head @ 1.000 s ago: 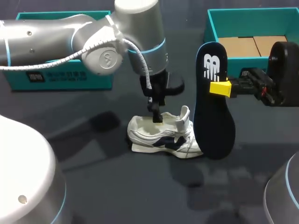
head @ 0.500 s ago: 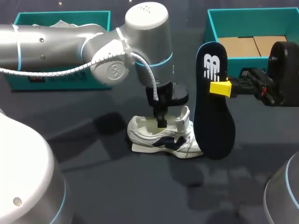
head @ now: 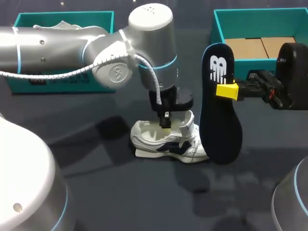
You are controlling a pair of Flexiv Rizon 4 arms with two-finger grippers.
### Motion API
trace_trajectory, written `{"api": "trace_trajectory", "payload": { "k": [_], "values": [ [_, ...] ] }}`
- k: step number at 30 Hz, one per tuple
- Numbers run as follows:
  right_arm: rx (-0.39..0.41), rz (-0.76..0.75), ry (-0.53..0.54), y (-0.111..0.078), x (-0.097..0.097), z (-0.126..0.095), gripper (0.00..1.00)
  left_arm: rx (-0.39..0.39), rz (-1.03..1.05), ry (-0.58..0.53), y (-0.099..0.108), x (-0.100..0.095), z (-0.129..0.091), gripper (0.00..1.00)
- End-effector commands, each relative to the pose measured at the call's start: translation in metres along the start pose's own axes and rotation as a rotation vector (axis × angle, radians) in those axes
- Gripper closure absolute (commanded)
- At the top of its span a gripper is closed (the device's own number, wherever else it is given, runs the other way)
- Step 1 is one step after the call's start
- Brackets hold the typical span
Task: Take the shoe out of the shoebox, open the shoe tongue, remove and reinsert the insole, then place the shoe into the shoebox
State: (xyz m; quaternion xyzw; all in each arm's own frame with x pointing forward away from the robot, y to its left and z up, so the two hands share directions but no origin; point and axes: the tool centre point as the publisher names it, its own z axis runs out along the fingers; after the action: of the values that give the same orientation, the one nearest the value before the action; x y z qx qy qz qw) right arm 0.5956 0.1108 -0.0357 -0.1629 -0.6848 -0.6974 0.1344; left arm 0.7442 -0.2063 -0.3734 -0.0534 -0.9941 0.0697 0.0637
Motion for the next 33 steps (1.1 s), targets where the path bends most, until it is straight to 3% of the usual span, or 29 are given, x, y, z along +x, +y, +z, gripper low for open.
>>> {"api": "trace_trajectory", "payload": {
  "k": [1, 11, 14, 16, 28, 33],
  "values": [
    [-0.005, 0.001, -0.088, -0.004, 0.009, -0.003, 1.0, 0.014, 0.02, 0.032, 0.006, -0.002, -0.009, 1.0],
    [-0.005, 0.001, -0.088, -0.004, 0.009, -0.003, 1.0, 0.028, 0.207, 0.086, 0.0, 0.004, -0.044, 1.0],
    [-0.005, 0.001, -0.088, -0.004, 0.009, -0.003, 1.0, 0.013, 0.391, 0.06, -0.002, 0.011, -0.056, 1.0],
    [-0.005, 0.001, -0.088, -0.004, 0.009, -0.003, 1.0, -0.003, 0.621, -0.034, 0.0, 0.02, -0.065, 1.0],
    [-0.005, 0.001, -0.088, -0.004, 0.009, -0.003, 1.0, -0.003, 0.621, -0.034, 0.0, 0.02, -0.065, 1.0],
    [-0.005, 0.001, -0.088, -0.004, 0.009, -0.003, 1.0, 0.012, 0.879, -0.031, 0.011, 0.017, -0.077, 1.0]
  ]
}}
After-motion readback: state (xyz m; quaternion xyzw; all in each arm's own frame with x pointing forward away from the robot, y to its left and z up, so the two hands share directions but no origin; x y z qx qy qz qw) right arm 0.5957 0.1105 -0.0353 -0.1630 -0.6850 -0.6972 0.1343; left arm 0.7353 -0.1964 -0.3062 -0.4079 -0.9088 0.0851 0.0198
